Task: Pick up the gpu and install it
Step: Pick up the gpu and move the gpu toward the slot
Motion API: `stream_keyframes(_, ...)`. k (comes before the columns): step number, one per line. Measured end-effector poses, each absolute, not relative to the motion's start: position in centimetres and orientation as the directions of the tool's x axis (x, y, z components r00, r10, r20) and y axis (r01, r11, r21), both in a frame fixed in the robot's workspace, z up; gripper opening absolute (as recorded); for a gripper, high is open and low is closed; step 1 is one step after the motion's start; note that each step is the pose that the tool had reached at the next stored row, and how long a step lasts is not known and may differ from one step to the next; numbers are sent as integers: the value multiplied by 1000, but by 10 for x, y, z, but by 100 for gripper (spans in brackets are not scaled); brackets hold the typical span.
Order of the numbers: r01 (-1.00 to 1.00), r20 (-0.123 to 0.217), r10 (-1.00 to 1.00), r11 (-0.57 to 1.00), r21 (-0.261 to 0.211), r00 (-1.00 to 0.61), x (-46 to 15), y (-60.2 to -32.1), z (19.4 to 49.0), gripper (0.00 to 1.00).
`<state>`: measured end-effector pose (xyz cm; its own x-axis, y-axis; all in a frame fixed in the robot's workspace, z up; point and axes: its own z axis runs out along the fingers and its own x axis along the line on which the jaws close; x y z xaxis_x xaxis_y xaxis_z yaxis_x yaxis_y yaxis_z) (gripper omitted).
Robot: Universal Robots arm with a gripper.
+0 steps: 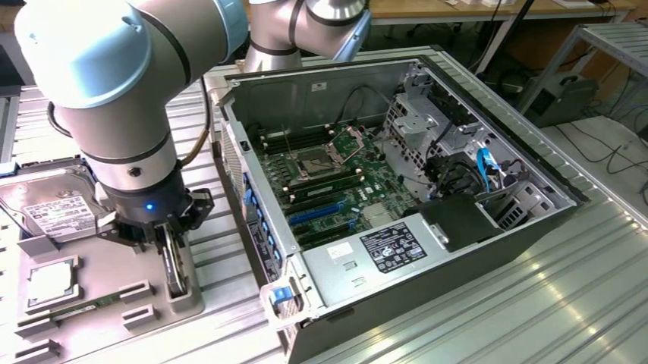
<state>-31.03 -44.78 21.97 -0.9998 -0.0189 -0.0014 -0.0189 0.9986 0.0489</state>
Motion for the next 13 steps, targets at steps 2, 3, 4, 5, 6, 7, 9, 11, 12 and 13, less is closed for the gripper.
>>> stream_keyframes(2,-19,-1,-19,999,49,-1000,-310,-448,226,30)
stream_keyframes(3,-19,-1,-19,999,49,-1000,-310,-448,232,30)
stream_keyframes(4,-19,-1,-19,999,49,-1000,-310,-448,236,30)
stream_keyframes(5,-19,-1,-19,999,49,-1000,-310,-448,239,30)
stream_keyframes(6,-19,-1,-19,999,49,-1000,-310,-448,241,30)
stream_keyframes(7,-19,-1,-19,999,50,-1000,-310,-448,244,30)
stream_keyframes(9,-19,-1,-19,999,49,-1000,-310,-448,249,30)
stream_keyframes(11,-19,-1,-19,999,49,-1000,-310,-448,253,30)
stream_keyframes(12,-19,-1,-19,999,49,-1000,-310,-448,256,30)
stream_keyframes(13,-19,-1,-19,999,49,-1000,-310,-448,259,30)
